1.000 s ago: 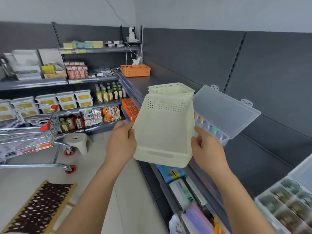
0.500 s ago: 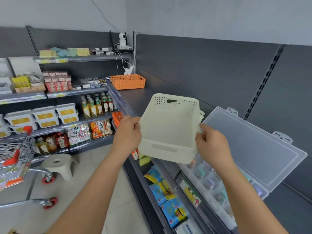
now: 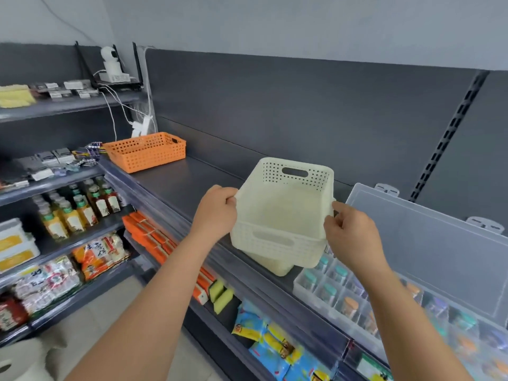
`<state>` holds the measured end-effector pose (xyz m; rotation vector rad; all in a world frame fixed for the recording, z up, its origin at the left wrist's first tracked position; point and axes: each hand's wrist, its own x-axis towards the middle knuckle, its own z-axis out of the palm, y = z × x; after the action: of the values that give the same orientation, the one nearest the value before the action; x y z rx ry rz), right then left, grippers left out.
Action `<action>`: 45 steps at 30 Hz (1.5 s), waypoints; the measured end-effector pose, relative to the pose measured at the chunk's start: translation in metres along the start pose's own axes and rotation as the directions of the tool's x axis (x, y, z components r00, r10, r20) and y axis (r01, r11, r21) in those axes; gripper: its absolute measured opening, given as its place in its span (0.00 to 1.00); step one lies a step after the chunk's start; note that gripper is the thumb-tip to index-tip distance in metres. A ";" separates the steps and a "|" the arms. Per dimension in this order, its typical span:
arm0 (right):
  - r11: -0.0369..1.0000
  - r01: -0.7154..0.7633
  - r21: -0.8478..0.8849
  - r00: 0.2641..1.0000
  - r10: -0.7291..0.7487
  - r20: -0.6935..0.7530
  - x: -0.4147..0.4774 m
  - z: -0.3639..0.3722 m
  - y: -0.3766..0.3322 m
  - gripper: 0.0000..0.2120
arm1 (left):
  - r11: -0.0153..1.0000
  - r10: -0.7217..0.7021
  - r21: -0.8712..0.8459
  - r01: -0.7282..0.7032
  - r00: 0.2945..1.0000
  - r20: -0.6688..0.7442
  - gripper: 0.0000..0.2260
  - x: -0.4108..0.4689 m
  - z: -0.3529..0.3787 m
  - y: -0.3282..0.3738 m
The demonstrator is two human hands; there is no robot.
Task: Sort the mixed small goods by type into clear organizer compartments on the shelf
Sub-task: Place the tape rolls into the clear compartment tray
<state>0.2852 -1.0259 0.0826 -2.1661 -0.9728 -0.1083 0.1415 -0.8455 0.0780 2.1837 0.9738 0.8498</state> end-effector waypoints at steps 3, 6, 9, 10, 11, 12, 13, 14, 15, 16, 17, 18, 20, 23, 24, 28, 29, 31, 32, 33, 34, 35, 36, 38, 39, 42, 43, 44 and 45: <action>0.998 -0.065 0.000 0.998 0.065 -0.012 0.012 0.012 -0.007 0.09 | 0.999 0.004 -0.038 -0.002 0.998 0.056 0.13 0.029 0.005 -0.011; 0.993 -0.121 0.004 0.992 0.121 -0.029 0.025 0.022 -0.006 0.08 | 0.998 0.009 -0.067 -0.002 0.994 0.113 0.13 0.053 0.015 -0.020; 0.989 -0.149 -0.017 0.988 0.148 -0.047 0.038 0.030 -0.004 0.08 | 0.994 0.011 -0.107 0.003 0.991 0.133 0.13 0.070 0.026 -0.025; 0.988 -0.156 -0.014 0.986 0.155 -0.059 0.041 0.033 -0.002 0.09 | 0.993 0.013 -0.116 0.003 0.990 0.138 0.13 0.076 0.028 -0.027; 0.986 -0.165 -0.010 0.984 0.164 -0.064 0.042 0.037 -0.001 0.09 | 0.993 0.019 -0.116 -0.002 0.989 0.147 0.13 0.081 0.031 -0.029; 0.986 -0.166 -0.017 0.984 0.164 -0.070 0.043 0.041 0.001 0.09 | 0.994 0.029 -0.111 -0.011 0.987 0.156 0.13 0.086 0.033 -0.031; 0.984 -0.175 -0.022 0.982 0.173 -0.073 0.044 0.045 0.001 0.07 | 0.994 0.039 -0.105 -0.022 0.986 0.165 0.13 0.090 0.035 -0.033; 0.983 -0.180 -0.030 0.981 0.177 -0.079 0.045 0.048 0.001 0.05 | 0.994 0.051 -0.102 -0.034 0.984 0.173 0.13 0.094 0.036 -0.034; 0.981 -0.192 -0.032 0.979 0.189 -0.078 0.047 0.051 0.000 0.06 | 0.994 0.060 -0.100 -0.042 0.981 0.184 0.13 0.098 0.037 -0.036; 0.980 -0.194 -0.043 0.978 0.190 -0.081 0.049 0.054 0.001 0.09 | 0.994 0.065 -0.099 -0.047 0.979 0.192 0.13 0.101 0.037 -0.037; 0.977 -0.207 -0.051 0.976 0.202 -0.086 0.051 0.055 0.000 0.11 | 0.994 0.070 -0.098 -0.052 0.977 0.200 0.13 0.104 0.038 -0.040; 0.976 -0.211 -0.061 0.974 0.205 -0.095 0.054 0.057 -0.001 0.13 | 0.994 0.077 -0.097 -0.058 0.976 0.205 0.13 0.107 0.038 -0.043; 0.973 -0.215 -0.082 0.972 0.206 -0.108 0.056 0.061 -0.004 0.10 | 0.992 0.094 -0.097 -0.074 0.972 0.217 0.12 0.115 0.039 -0.049; 0.959 -0.265 -0.101 0.956 0.248 -0.154 0.054 0.072 -0.012 0.07 | 0.988 0.121 -0.119 -0.095 0.965 0.233 0.12 0.126 0.041 -0.056; 0.957 -0.270 -0.107 0.953 0.250 -0.169 0.052 0.076 -0.015 0.11 | 0.987 0.130 -0.125 -0.102 0.962 0.242 0.12 0.129 0.041 -0.058; 0.938 -0.334 -0.092 0.920 0.303 -0.249 0.042 0.085 -0.028 0.09 | 0.975 0.193 -0.163 -0.150 0.937 0.292 0.13 0.136 0.041 -0.064; 0.926 -0.367 -0.084 0.904 0.334 -0.268 0.041 0.087 -0.030 0.06 | 0.971 0.209 -0.177 -0.160 0.929 0.307 0.12 0.138 0.040 -0.066; 0.905 -0.419 -0.077 0.875 0.380 -0.301 0.039 0.091 -0.034 0.08 | 0.963 0.235 -0.208 -0.172 0.912 0.335 0.12 0.141 0.039 -0.069; 0.897 -0.431 -0.094 0.869 0.385 -0.312 0.037 0.092 -0.034 0.12 | 0.959 0.244 -0.221 -0.174 0.908 0.341 0.12 0.141 0.040 -0.070; 0.889 -0.446 -0.102 0.861 0.395 -0.321 0.036 0.093 -0.035 0.14 | 0.956 0.255 -0.233 -0.180 0.903 0.346 0.12 0.142 0.040 -0.071; 0.884 -0.453 -0.116 0.858 0.397 -0.328 0.034 0.093 -0.036 0.15 | 0.952 0.267 -0.244 -0.187 0.897 0.352 0.13 0.142 0.041 -0.072; 0.877 -0.466 -0.117 0.852 0.408 -0.329 0.033 0.093 -0.036 0.15 | 0.948 0.275 -0.256 -0.190 0.892 0.360 0.13 0.142 0.041 -0.072; 0.875 -0.470 -0.117 0.850 0.413 -0.328 0.031 0.093 -0.036 0.16 | 0.945 0.282 -0.266 -0.190 0.885 0.369 0.13 0.141 0.042 -0.073; 0.867 -0.484 -0.115 0.845 0.430 -0.317 0.030 0.093 -0.035 0.17 | 0.943 0.289 -0.271 -0.191 0.875 0.388 0.13 0.140 0.044 -0.074; 0.862 -0.494 -0.111 0.842 0.442 -0.310 0.029 0.093 -0.033 0.18 | 0.945 0.285 -0.266 -0.188 0.873 0.395 0.13 0.139 0.046 -0.076; 0.851 -0.509 -0.127 0.839 0.459 -0.292 0.029 0.096 -0.026 0.16 | 0.953 0.265 -0.248 -0.172 0.868 0.419 0.12 0.139 0.053 -0.082; 0.844 -0.517 -0.145 0.840 0.467 -0.276 0.029 0.099 -0.024 0.17 | 0.957 0.254 -0.242 -0.161 0.865 0.433 0.13 0.139 0.056 -0.085; 0.837 -0.524 -0.155 0.839 0.477 -0.262 0.028 0.102 -0.021 0.18 | 0.963 0.237 -0.229 -0.144 0.858 0.456 0.14 0.139 0.058 -0.087; 0.832 -0.535 -0.149 0.834 0.491 -0.251 0.027 0.106 -0.019 0.19 | 0.969 0.216 -0.214 -0.124 0.847 0.486 0.14 0.139 0.060 -0.090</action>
<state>0.2694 -0.9311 0.0272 -2.4842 -0.2395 -0.1747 0.2223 -0.7007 0.0187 2.1923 0.4295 0.3732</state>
